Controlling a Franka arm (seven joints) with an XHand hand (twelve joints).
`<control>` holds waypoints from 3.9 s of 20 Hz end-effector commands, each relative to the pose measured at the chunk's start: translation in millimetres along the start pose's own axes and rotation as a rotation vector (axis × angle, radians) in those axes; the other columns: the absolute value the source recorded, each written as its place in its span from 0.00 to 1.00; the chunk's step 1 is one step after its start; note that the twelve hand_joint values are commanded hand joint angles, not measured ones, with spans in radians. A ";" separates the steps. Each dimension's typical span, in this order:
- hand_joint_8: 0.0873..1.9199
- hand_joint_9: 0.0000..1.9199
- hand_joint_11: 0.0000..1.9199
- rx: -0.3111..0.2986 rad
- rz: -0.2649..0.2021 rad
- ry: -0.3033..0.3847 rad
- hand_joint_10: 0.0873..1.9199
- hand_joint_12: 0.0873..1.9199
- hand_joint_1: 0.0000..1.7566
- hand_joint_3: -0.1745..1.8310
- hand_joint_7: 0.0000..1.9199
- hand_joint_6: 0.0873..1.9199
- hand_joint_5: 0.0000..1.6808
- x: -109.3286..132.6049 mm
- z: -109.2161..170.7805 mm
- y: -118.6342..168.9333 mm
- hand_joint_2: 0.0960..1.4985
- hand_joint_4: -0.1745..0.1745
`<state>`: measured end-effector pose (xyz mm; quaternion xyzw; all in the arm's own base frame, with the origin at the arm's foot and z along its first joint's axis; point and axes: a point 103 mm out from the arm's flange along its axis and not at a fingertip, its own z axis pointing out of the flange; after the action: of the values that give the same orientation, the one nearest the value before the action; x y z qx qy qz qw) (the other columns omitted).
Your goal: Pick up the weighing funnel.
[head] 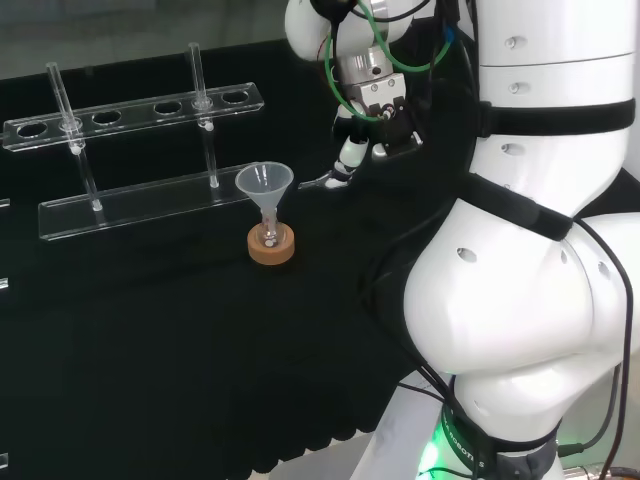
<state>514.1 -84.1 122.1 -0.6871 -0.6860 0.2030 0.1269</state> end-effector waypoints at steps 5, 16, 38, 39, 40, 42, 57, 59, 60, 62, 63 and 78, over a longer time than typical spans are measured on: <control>0.31 0.35 0.21 0.022 -0.021 -0.077 0.24 0.66 0.51 0.34 0.21 0.01 0.36 8.0 16.6 20.0 0.37 0.45; 0.31 0.35 0.22 0.022 -0.019 -0.172 0.24 0.66 0.51 0.34 0.21 0.04 0.40 16.3 22.6 30.3 0.37 0.50; 0.31 0.38 0.24 0.012 -0.006 -0.207 0.23 0.65 0.50 0.37 0.25 0.31 0.43 18.9 30.2 42.9 0.37 0.56; 0.31 0.38 0.24 0.014 -0.005 -0.207 0.23 0.65 0.50 0.37 0.25 0.31 0.43 18.8 30.2 43.4 0.37 0.56; 0.31 0.38 0.24 0.014 -0.004 -0.206 0.23 0.65 0.50 0.37 0.25 0.31 0.43 18.5 30.0 43.7 0.37 0.56; 0.31 0.38 0.24 0.012 0.000 -0.208 0.23 0.65 0.50 0.37 0.25 0.31 0.43 18.1 30.3 43.4 0.37 0.56; 0.31 0.39 0.25 0.024 0.017 -0.207 0.23 0.65 0.50 0.38 0.25 0.34 0.53 12.9 28.6 43.9 0.40 0.60; 0.31 0.39 0.25 0.023 0.022 -0.214 0.23 0.65 0.54 0.33 0.25 0.36 0.60 12.8 28.3 44.4 0.47 0.77; 0.32 0.40 0.25 0.019 0.026 -0.219 0.23 0.65 0.57 0.29 0.25 0.38 0.63 13.1 28.2 44.5 0.51 0.87; 0.31 0.42 0.27 0.022 0.030 -0.222 0.22 0.63 0.60 0.29 0.26 0.38 0.68 14.2 28.2 44.6 0.52 0.97; 0.31 0.43 0.28 0.026 0.031 -0.223 0.22 0.62 0.61 0.32 0.27 0.39 0.68 14.6 28.2 44.7 0.50 0.99; 0.31 0.48 0.34 -0.006 0.053 -0.136 0.18 0.59 0.62 0.45 0.28 0.47 0.68 2.2 -3.3 30.0 0.41 1.00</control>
<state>543.9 -80.6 97.7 -0.6884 -0.6737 0.2586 0.0732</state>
